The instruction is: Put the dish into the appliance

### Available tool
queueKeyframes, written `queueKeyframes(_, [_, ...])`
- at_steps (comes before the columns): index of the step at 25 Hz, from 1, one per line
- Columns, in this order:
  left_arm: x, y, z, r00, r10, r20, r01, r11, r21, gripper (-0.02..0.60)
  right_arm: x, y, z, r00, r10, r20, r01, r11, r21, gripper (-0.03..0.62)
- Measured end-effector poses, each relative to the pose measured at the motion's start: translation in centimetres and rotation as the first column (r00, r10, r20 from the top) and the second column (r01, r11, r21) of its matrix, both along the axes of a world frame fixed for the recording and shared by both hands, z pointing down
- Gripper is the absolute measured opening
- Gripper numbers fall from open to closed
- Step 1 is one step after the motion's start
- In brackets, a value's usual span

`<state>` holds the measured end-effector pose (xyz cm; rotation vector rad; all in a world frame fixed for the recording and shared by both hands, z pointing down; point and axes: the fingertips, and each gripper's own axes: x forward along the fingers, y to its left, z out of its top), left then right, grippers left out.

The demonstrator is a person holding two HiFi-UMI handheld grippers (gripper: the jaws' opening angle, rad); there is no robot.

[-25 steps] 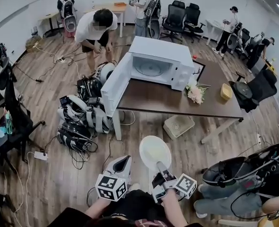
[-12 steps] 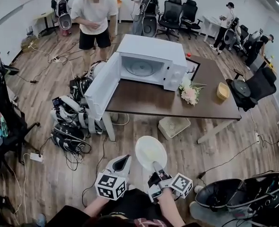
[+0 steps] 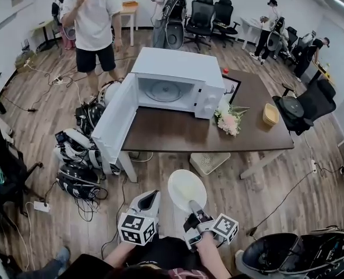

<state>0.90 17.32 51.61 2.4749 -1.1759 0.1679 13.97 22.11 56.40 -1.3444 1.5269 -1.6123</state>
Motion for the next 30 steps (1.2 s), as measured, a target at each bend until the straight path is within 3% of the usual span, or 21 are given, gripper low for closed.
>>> queueKeyframes(8, [-0.7, -7.3, 0.3, 0.999, 0.039, 0.013, -0.038, 0.999, -0.016, 0.009, -0.1, -6.9, -0.3, 0.999, 0.032, -0.023, -0.032, 0.999, -0.003, 0.044])
queueKeyframes(18, [-1.5, -16.3, -0.7, 0.994, 0.104, 0.014, -0.104, 0.994, 0.018, 0.009, -2.4, -14.3, 0.2, 0.995, 0.101, -0.002, -0.101, 0.995, -0.019, 0.044])
queueKeyframes(30, [-2.4, -20.9, -0.7, 0.99, 0.142, 0.023, -0.142, 0.989, 0.026, 0.009, -3.7, -19.7, 0.7, 0.985, 0.162, 0.049, -0.162, 0.987, -0.02, 0.044])
